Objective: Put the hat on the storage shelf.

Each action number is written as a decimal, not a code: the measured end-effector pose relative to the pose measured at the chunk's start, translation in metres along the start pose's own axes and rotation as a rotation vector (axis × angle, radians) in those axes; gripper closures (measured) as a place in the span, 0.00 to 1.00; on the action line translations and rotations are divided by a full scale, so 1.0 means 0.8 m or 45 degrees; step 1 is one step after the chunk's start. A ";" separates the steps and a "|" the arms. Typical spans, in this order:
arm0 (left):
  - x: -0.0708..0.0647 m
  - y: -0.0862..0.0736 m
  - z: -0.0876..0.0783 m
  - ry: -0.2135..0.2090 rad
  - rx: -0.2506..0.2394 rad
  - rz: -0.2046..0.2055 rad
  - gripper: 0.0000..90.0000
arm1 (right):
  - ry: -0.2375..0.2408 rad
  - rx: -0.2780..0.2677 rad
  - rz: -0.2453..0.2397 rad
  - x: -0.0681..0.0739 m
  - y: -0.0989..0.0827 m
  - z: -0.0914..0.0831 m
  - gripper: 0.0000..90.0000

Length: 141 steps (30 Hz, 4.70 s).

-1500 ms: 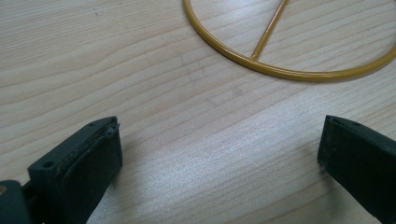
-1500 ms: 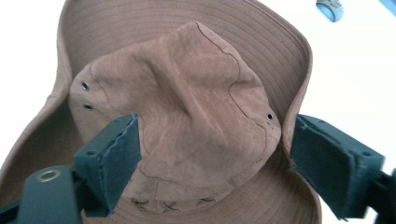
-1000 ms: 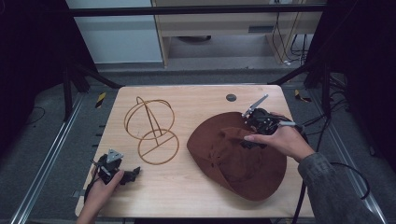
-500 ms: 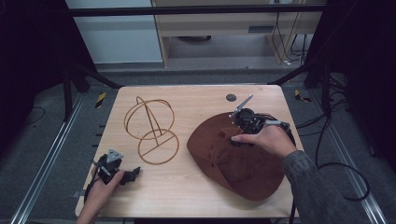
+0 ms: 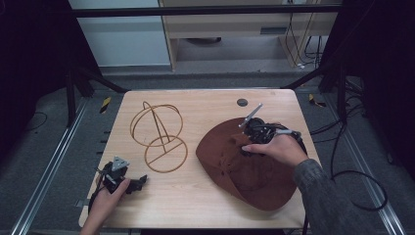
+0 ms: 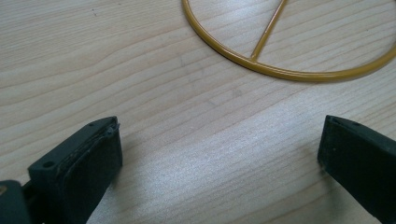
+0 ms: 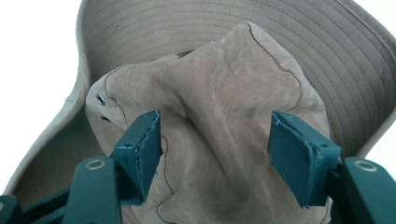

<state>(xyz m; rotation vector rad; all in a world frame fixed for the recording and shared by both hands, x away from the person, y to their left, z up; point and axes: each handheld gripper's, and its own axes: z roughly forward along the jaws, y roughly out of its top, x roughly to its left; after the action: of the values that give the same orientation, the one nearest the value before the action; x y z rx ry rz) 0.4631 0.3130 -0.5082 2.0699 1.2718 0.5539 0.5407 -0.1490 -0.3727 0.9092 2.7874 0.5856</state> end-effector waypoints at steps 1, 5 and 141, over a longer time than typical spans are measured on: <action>0.000 0.000 0.000 -0.001 -0.002 0.000 0.00 | 0.001 0.003 0.001 0.000 0.001 0.001 0.41; 0.000 0.000 0.000 -0.001 -0.002 0.002 0.00 | -0.002 0.017 -0.009 0.000 0.001 0.005 0.46; -0.002 0.000 0.001 -0.002 -0.008 -0.009 0.00 | 0.040 -0.695 0.019 0.058 -0.025 -0.155 0.99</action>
<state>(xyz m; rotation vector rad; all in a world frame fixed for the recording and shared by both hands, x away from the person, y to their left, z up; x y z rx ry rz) 0.4628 0.3110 -0.5087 2.0594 1.2747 0.5518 0.4606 -0.1753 -0.2689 0.7963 2.4319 1.2832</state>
